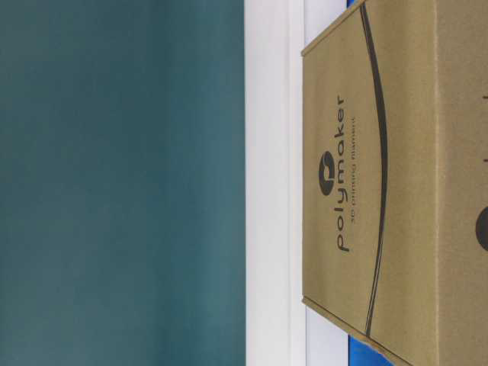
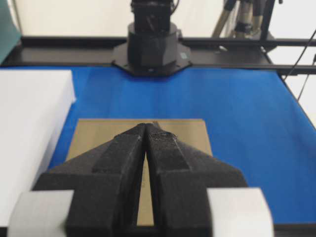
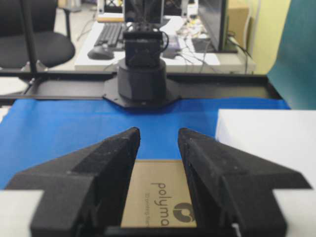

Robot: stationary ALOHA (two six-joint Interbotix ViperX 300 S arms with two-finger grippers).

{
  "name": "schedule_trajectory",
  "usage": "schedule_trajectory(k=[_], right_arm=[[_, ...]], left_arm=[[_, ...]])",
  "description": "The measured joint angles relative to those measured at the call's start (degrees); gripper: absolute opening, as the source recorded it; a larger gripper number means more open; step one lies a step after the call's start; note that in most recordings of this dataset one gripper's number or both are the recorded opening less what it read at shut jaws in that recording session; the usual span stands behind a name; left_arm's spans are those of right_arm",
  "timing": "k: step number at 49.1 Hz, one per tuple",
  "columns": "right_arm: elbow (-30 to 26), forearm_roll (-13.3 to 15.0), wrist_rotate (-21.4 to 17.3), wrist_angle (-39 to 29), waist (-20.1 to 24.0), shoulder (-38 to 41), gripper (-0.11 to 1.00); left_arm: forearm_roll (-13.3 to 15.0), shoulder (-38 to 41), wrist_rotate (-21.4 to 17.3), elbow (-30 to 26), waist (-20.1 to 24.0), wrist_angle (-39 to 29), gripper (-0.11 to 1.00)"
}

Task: Place the cardboard box on the stand after clamping it between your arms.
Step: 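Move both grippers inward toward the left and right sides of the polymaker box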

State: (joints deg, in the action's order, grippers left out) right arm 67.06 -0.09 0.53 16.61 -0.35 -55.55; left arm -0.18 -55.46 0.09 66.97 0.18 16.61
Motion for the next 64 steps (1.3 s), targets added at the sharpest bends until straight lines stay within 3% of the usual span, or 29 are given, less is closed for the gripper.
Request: schedule_trajectory(k=[4, 11, 23, 31, 36, 43, 48, 53, 59, 64], right_arm=[[-0.1, -0.2, -0.2, -0.6, 0.0, 0.2, 0.18], [-1.9, -1.5, -1.1, -9.0, 0.0, 0.3, 0.05], [-8.6, -1.8, -3.0, -37.0, 0.0, 1.1, 0.03], [-12.4, -1.8, -4.5, -54.1, 0.0, 3.6, 0.03], [-13.2, -1.8, -5.0, -59.4, 0.0, 4.9, 0.04], [-13.4, -1.5, -5.0, -61.5, 0.0, 6.3, 0.09], [-13.4, -1.1, -5.1, -62.2, -0.7, 7.3, 0.19], [-13.4, -0.9, -5.1, -63.2, -1.8, 8.6, 0.41], [-13.4, -0.9, -5.1, -65.7, -2.3, 11.5, 0.77], [-13.4, -0.7, -5.0, -67.2, -2.4, 13.7, 0.97]], left_arm=[[-1.5, 0.2, 0.3, -1.1, 0.0, -1.9, 0.02], [-2.2, 0.7, 0.4, -4.3, 0.0, -9.1, 0.00], [-2.3, 2.5, 0.2, -12.0, -0.1, -32.6, 0.00], [-2.3, 3.2, 0.1, -14.2, -0.1, -42.9, 0.00], [-2.4, 4.0, -0.4, -14.3, -0.1, -46.0, 0.00], [-2.5, 6.2, -0.3, -14.3, 0.3, -48.4, 0.00], [-2.5, 8.0, -0.4, -14.3, 0.4, -48.9, 0.00], [-2.5, 10.0, -0.5, -14.3, 0.4, -48.9, 0.06], [-2.5, 12.3, -0.4, -14.2, 0.5, -48.9, 0.38], [-2.5, 13.5, 0.5, -13.5, 0.5, -48.1, 0.69]])
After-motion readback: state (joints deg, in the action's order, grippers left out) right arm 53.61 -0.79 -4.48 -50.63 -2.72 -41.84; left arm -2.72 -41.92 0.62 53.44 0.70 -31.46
